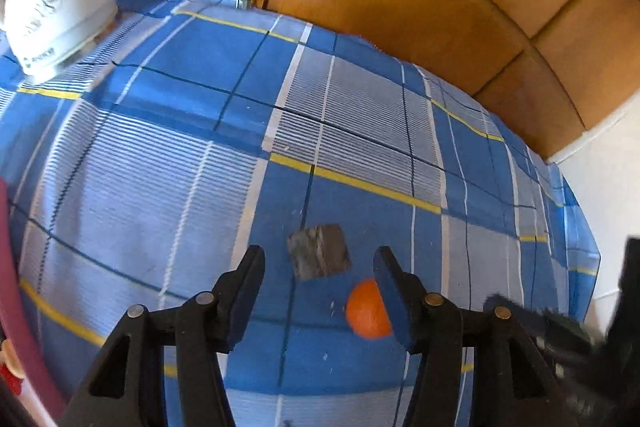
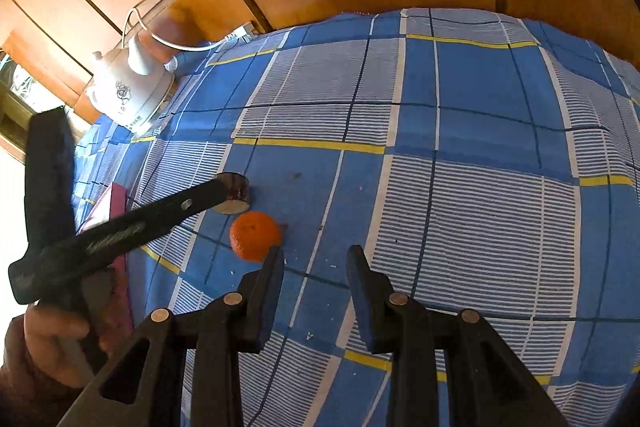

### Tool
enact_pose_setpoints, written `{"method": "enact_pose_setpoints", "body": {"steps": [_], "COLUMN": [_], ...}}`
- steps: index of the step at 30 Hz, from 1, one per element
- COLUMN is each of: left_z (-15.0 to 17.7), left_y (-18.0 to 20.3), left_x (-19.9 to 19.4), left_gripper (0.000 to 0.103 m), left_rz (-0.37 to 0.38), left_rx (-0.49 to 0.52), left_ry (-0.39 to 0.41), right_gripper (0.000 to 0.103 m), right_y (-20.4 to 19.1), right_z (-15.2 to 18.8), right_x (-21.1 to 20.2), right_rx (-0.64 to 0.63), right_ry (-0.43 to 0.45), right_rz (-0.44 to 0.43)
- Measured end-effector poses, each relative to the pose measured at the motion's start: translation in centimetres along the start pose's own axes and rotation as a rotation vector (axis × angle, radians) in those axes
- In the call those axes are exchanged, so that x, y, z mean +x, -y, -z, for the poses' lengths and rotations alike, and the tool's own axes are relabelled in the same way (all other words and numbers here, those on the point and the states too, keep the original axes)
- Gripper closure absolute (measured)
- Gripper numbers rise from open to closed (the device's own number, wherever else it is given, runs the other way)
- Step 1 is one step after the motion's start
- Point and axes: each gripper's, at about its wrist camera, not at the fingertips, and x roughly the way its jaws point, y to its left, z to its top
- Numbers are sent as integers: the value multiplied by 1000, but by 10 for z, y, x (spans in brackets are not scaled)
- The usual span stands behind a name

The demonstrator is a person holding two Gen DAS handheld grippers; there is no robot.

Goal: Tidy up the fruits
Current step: 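Reach the left gripper to the brown cylindrical chunk and grasp it, then hold the brown chunk in the left gripper while the right gripper grasps the small orange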

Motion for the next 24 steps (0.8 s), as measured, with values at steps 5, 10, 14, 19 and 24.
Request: {"method": "enact_pose_setpoints", "body": {"steps": [5,10,14,19,24], "left_z": [-5,9,30,74,122], "left_y": [5,-2,-11,-17,-11], "left_x": [28,14,-13,-45,-58], "left_gripper": [63,64,64,64,64], "left_rz": [-39,-34,-52,-90,-124], "left_rx": [24,46,77,147,243], "left_ry": [-58,-14,36,77,100], "right_gripper": [70,70,70,70,70], "right_y": [-3,-3,-2,-1,1], "right_z": [0,0,1,4,7], "right_x": [1,0,2,8,13], "right_rx": [-10,-17,-21,-25,-14], "right_ry": [-8,-1,-5,-21,-34], "right_rz": [-8,3,18,38,23]}}
